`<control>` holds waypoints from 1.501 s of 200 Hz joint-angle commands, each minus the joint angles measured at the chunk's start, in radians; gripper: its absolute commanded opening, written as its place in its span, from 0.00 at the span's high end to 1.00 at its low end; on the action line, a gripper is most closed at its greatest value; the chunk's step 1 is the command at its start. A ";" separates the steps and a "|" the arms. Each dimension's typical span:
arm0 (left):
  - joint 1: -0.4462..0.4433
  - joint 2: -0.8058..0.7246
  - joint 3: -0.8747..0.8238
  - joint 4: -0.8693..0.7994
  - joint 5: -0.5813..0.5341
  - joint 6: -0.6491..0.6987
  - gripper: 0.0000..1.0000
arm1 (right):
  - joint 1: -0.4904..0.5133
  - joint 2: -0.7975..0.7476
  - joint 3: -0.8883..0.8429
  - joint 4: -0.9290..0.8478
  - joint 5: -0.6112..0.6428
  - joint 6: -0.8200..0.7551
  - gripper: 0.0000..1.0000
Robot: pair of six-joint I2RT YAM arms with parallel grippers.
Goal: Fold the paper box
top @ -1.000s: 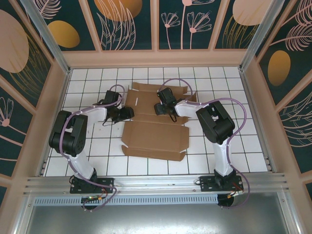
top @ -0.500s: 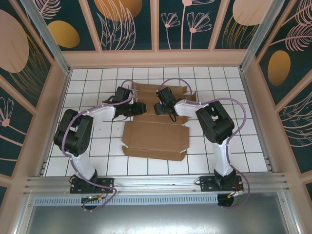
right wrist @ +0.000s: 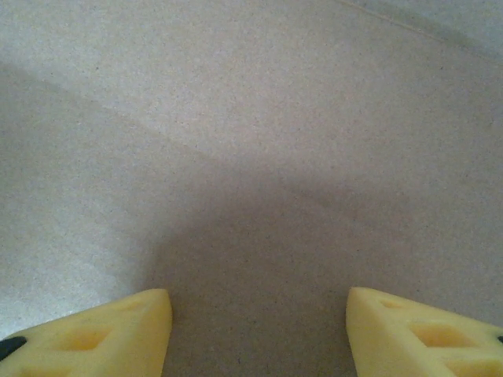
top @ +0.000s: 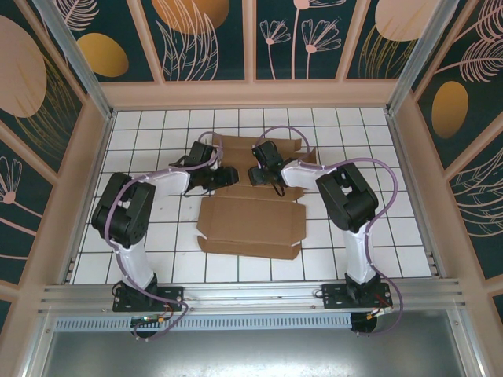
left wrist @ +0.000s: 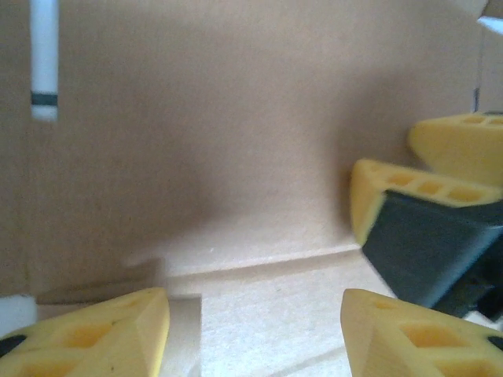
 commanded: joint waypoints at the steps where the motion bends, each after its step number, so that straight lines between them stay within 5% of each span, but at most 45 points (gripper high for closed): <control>1: -0.006 -0.125 0.129 -0.096 -0.047 0.034 0.39 | -0.002 -0.057 -0.043 -0.153 -0.097 0.016 0.39; 31: -0.014 -0.172 0.178 -0.084 0.056 -0.034 0.41 | -0.009 -0.159 -0.065 -0.108 -0.236 0.021 0.37; 64: -0.087 -0.175 0.134 -0.061 -0.015 -0.073 0.53 | -0.073 -0.243 -0.077 -0.082 -0.226 0.059 0.38; 100: -0.153 -0.061 0.089 0.006 -0.034 -0.088 1.00 | -0.181 -0.218 -0.041 -0.113 -0.229 0.065 0.49; 166: -0.155 0.180 0.197 -0.121 -0.141 -0.038 1.00 | -0.178 -0.030 0.055 -0.200 -0.217 0.001 1.00; 238: -0.144 0.341 0.325 -0.207 -0.182 -0.028 1.00 | -0.176 -0.019 -0.051 -0.202 -0.107 0.072 1.00; 300: -0.128 0.482 0.517 -0.244 -0.120 0.000 1.00 | -0.132 -0.248 -0.319 -0.130 -0.079 0.188 1.00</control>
